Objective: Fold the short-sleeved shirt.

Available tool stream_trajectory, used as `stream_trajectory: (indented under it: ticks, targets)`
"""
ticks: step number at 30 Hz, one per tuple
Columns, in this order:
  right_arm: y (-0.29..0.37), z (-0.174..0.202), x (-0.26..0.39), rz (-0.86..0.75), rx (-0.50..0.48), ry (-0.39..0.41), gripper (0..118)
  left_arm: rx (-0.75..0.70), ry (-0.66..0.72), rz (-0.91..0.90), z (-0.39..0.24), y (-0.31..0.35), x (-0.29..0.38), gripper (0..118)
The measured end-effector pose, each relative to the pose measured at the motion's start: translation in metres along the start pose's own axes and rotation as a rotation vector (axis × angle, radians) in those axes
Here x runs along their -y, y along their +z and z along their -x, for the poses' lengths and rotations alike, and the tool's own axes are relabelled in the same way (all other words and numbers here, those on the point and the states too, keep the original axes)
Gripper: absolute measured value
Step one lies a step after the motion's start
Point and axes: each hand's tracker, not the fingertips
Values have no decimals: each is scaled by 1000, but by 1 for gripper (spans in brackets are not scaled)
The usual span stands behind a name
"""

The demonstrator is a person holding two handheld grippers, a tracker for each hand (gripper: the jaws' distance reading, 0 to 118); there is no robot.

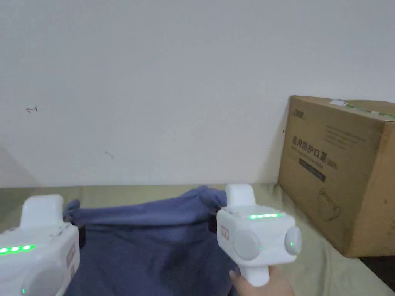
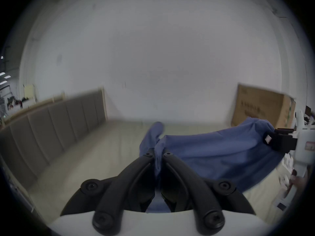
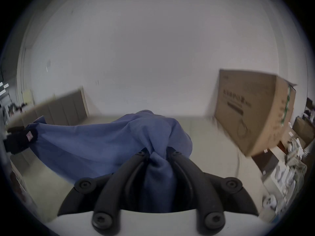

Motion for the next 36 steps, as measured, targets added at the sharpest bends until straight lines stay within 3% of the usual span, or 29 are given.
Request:
stream_trajectory:
  ticks: [4, 8, 12, 14, 16, 18, 19, 20, 25, 27, 28, 29, 30, 31, 32, 33, 35, 36]
  targets:
    - [32, -4, 113, 267, -130, 42, 18, 95, 28, 340, 5, 17, 101, 4]
    - [91, -13, 175, 460, -184, 72, 18, 199, 124, 623, 16, 60, 144, 4]
    - [129, -21, 188, 607, -208, -15, 18, 277, 239, 883, 32, 74, 169, 4]
    - [135, -25, 189, 630, -202, -67, 19, 302, 215, 923, 37, 75, 179, 6]
    - [134, -31, 188, 633, -241, -125, 35, 260, 179, 878, 43, 80, 180, 26]
    - [141, -38, 185, 634, -243, -187, 54, 236, 230, 853, 52, 90, 178, 48]
    - [147, -42, 182, 616, -269, -237, 86, 244, 280, 828, 57, 96, 175, 88]
    - [157, -46, 175, 585, -290, -270, 105, 252, 315, 770, 63, 105, 166, 107]
    - [216, -54, 129, 329, -225, -198, 105, 213, 254, 540, 70, 151, 119, 104]
    - [239, -53, 117, 185, -225, -222, 105, 219, 247, 350, 71, 173, 106, 104]
    - [250, -53, 112, 106, -252, -245, 104, 212, 244, 232, 72, 186, 103, 101]
    - [259, -53, 111, 32, -294, -277, 98, 195, 230, 129, 71, 196, 103, 82]
    - [266, -51, 109, -31, -310, -308, 79, 149, 191, 68, 69, 204, 103, 48]
    - [268, -46, 106, -55, -288, -315, 34, 70, 137, 48, 62, 203, 101, 1]
    - [263, -39, 101, -9, -165, -257, 0, -16, 75, 37, 59, 201, 96, 0]
    - [263, -38, 98, -14, -87, -270, 0, 18, 83, 96, 60, 195, 96, 0]
    - [249, -42, 96, 31, -249, -321, 0, 155, 158, 168, 67, 178, 86, 0]
    - [245, -42, 94, 46, -249, -322, 0, 152, 177, 192, 70, 166, 80, 0]
